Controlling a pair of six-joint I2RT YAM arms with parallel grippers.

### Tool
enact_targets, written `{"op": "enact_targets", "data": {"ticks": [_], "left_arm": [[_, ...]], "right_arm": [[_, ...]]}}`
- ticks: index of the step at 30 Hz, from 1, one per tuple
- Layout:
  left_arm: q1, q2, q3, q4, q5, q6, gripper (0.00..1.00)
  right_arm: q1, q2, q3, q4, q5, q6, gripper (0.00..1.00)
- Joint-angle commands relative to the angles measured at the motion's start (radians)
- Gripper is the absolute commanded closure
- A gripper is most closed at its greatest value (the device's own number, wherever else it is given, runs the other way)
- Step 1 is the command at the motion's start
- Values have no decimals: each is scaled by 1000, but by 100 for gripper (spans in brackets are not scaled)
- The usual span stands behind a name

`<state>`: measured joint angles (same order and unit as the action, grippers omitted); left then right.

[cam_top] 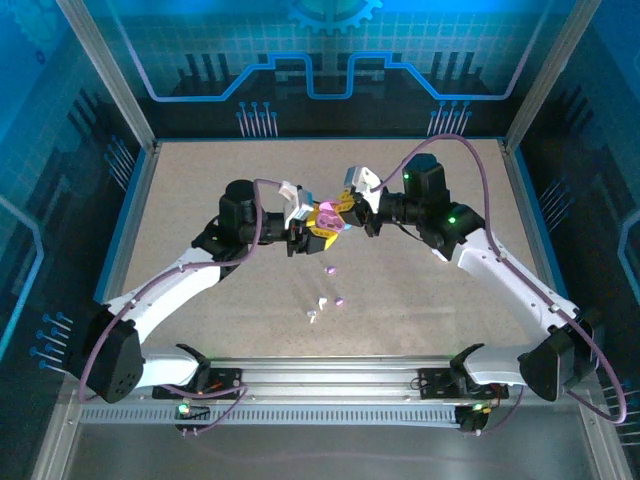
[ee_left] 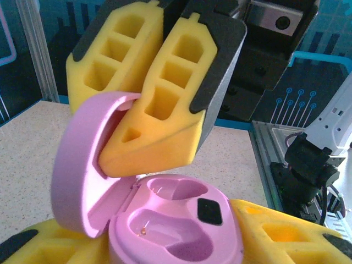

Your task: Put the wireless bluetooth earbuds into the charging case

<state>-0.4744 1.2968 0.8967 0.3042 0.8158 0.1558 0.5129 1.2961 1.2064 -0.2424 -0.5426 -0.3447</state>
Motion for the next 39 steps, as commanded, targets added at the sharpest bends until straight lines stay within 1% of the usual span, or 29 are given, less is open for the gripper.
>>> {"op": "enact_targets", "data": {"ticks": [1,2,5,11,14,17,22,24,27,30,33,36,38,39], "left_arm": [[-9,-10,7,34,10,-2,53],[-8,-11,7,28,10,1,52],[-8,-13,8,4,9,21,45],[-9,-20,11,-19,9,42,44],[-9,-21,12,-19,10,43,49],[-8,-20,12,-9,8,32,51],[-8,-17,10,3,8,20,60],[-8,-16,6,13,6,16,62],[-9,-16,-10,61,3,-10,65],[-9,-11,-26,110,10,-41,65],[-8,-5,-50,176,11,-84,66],[-9,5,-74,251,1,-130,66],[-8,16,-86,296,-2,-159,66],[-7,21,-89,314,-3,-171,66]], "right_arm": [[-7,0,31,5,-22,5,90],[-7,-1,32,5,-25,7,90],[-8,-4,32,6,-26,9,89],[-10,-5,32,9,-28,14,90],[-10,-3,33,10,-31,15,89],[-11,-1,33,8,-30,14,89],[-9,0,34,0,-32,10,87],[-11,1,40,-7,-29,11,82],[-14,8,57,-32,-34,14,77],[-30,20,85,-62,-44,41,70],[-64,32,112,-80,-83,103,64],[-100,43,143,-92,-112,200,53],[-125,60,173,-127,-152,235,51],[-127,68,184,-144,-152,242,50]]}}
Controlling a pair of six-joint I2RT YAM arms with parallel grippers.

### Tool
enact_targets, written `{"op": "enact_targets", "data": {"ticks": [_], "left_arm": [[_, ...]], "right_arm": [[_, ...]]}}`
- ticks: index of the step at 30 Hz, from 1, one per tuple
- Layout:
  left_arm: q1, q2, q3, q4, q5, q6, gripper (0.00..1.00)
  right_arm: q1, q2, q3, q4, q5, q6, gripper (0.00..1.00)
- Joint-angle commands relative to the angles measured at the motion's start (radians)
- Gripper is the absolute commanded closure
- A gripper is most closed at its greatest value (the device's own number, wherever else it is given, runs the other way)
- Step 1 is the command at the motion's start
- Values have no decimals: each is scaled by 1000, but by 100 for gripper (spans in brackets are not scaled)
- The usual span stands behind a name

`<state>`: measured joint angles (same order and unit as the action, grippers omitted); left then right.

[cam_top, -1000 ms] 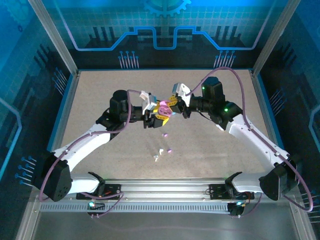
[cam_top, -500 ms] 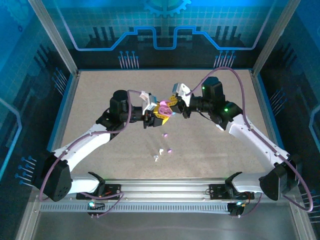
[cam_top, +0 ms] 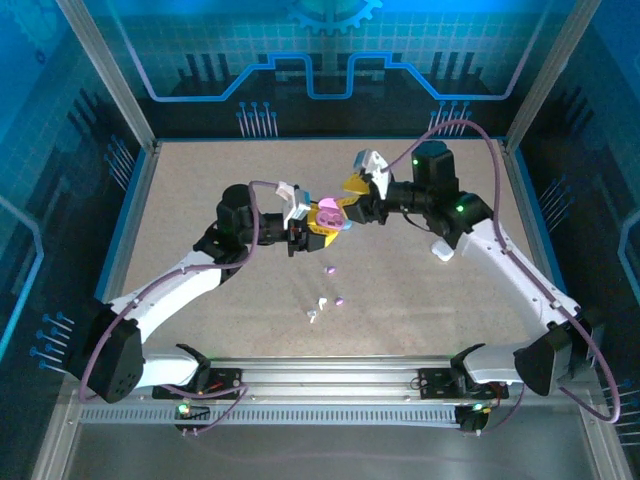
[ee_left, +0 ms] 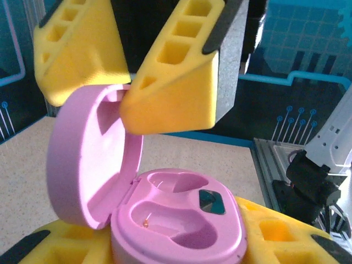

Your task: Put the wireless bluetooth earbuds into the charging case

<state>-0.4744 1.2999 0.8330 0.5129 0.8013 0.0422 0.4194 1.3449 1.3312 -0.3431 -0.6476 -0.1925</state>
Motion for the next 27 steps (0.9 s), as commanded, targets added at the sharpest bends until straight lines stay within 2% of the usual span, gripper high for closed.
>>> {"op": "enact_targets", "data": {"ticks": [1,8,10,14,16,19,24,27], "left_arm": [[-8,23,-29,126,10,-69,66],[-8,41,-54,178,-96,-97,68],[-9,40,-61,181,-135,-96,68],[-8,35,-80,204,-197,-96,68],[-7,28,-90,216,-238,-97,68],[-6,4,-115,246,-320,-90,68],[-5,-44,-147,256,-407,-67,68],[-3,-82,-161,249,-442,-48,67]], "right_arm": [[-35,27,75,-64,-44,95,50],[-43,-7,85,-28,-94,192,40],[-49,-36,84,-20,-47,241,36],[-72,-97,45,-44,143,351,33],[-89,-118,10,-75,243,430,37],[-120,-136,-84,-115,361,615,51],[-134,-103,-315,-44,347,855,61],[-111,11,-370,-11,271,916,62]]}}
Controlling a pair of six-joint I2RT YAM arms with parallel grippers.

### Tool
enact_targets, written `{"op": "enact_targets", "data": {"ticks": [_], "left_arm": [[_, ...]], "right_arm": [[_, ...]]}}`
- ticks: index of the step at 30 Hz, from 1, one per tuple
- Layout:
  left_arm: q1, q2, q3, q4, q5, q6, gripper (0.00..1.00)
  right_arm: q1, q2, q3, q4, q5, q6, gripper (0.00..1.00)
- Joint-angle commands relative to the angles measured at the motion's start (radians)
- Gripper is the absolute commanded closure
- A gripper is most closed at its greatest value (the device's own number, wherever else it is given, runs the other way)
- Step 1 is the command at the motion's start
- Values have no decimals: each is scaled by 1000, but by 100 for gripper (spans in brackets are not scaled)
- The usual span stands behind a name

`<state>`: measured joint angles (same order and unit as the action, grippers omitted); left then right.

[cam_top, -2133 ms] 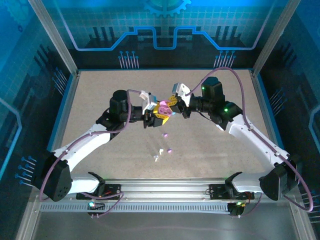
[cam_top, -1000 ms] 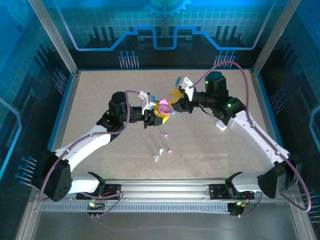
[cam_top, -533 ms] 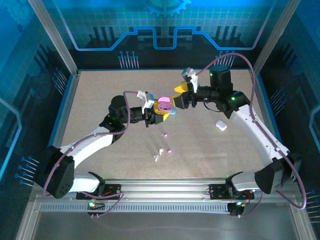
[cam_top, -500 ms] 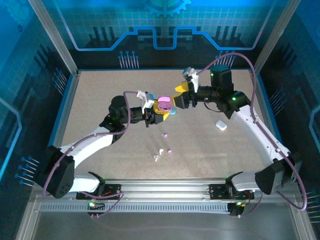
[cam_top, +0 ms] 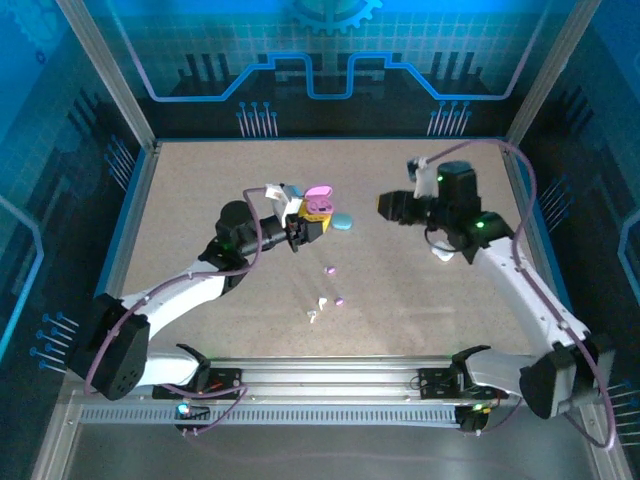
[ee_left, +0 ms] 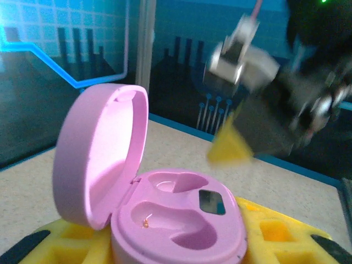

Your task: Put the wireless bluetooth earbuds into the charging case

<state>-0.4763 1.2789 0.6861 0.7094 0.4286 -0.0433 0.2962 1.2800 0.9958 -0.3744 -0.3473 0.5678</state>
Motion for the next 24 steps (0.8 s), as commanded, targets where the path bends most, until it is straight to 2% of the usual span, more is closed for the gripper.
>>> {"op": "enact_targets", "data": {"ticks": [1,7,11,18,24], "left_arm": [[-1,-73,-14,42,-76,47,67],[-1,-145,-11,-21,-91,89,67],[-1,-189,-13,-69,-99,113,67],[-2,-221,-21,-95,-108,137,66],[-2,-226,-19,-106,-106,146,66]], "right_arm": [[31,133,-28,21,-59,150,62],[184,433,102,-10,-67,124,65],[249,553,177,-16,-36,157,63],[309,658,256,-77,47,198,61],[333,682,294,-145,128,206,58]]}}
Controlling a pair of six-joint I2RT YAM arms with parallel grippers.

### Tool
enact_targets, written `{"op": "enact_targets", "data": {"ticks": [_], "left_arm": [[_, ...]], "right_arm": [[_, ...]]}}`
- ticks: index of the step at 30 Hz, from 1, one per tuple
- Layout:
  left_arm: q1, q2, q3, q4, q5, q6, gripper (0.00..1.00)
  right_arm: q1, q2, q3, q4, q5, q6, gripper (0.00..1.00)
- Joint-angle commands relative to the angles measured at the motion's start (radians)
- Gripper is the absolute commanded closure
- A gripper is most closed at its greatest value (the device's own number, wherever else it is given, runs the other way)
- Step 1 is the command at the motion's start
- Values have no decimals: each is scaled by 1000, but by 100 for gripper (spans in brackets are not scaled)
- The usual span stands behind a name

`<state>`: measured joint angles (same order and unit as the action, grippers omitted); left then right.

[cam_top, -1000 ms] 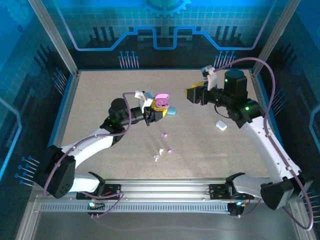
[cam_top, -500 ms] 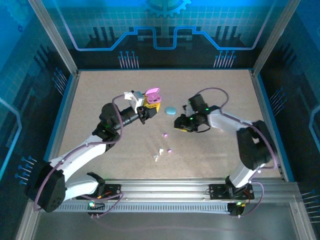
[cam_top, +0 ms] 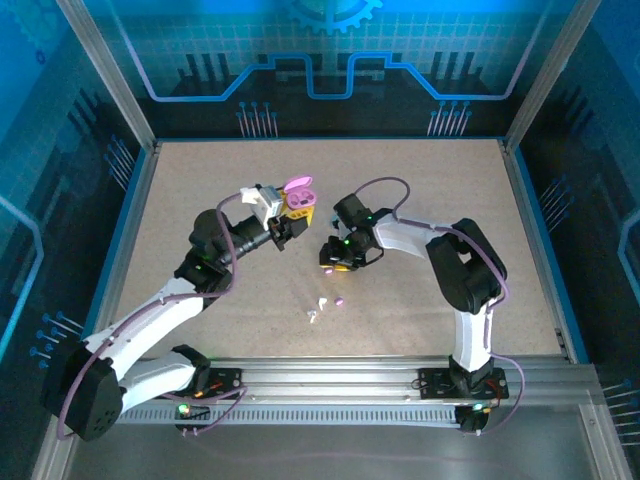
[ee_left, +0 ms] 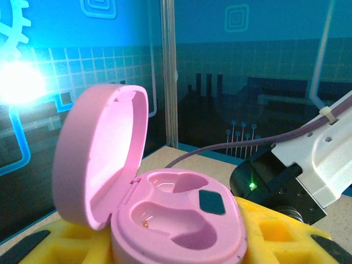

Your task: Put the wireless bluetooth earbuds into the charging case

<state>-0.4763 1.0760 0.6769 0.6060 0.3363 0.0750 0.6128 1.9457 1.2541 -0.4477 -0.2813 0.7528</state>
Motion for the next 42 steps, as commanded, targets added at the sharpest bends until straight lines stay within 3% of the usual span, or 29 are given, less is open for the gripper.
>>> {"op": "enact_targets", "data": {"ticks": [1,14,22,33,36,42], "left_arm": [[-2,-25,-10,-3,-14,29,66],[-2,-27,-8,-13,-16,33,66],[-2,-40,-9,-17,-30,39,66],[-2,-59,-17,-12,-52,47,66],[-1,-57,-19,-13,-52,46,66],[-2,-50,-18,-10,-51,46,66]], "right_arm": [[19,16,39,-79,72,19,58],[64,84,127,-155,87,-22,60],[105,109,198,-297,264,-115,60],[85,53,157,-335,350,-192,62],[53,32,128,-315,336,-205,61],[-6,-31,61,-167,124,-206,59]]}}
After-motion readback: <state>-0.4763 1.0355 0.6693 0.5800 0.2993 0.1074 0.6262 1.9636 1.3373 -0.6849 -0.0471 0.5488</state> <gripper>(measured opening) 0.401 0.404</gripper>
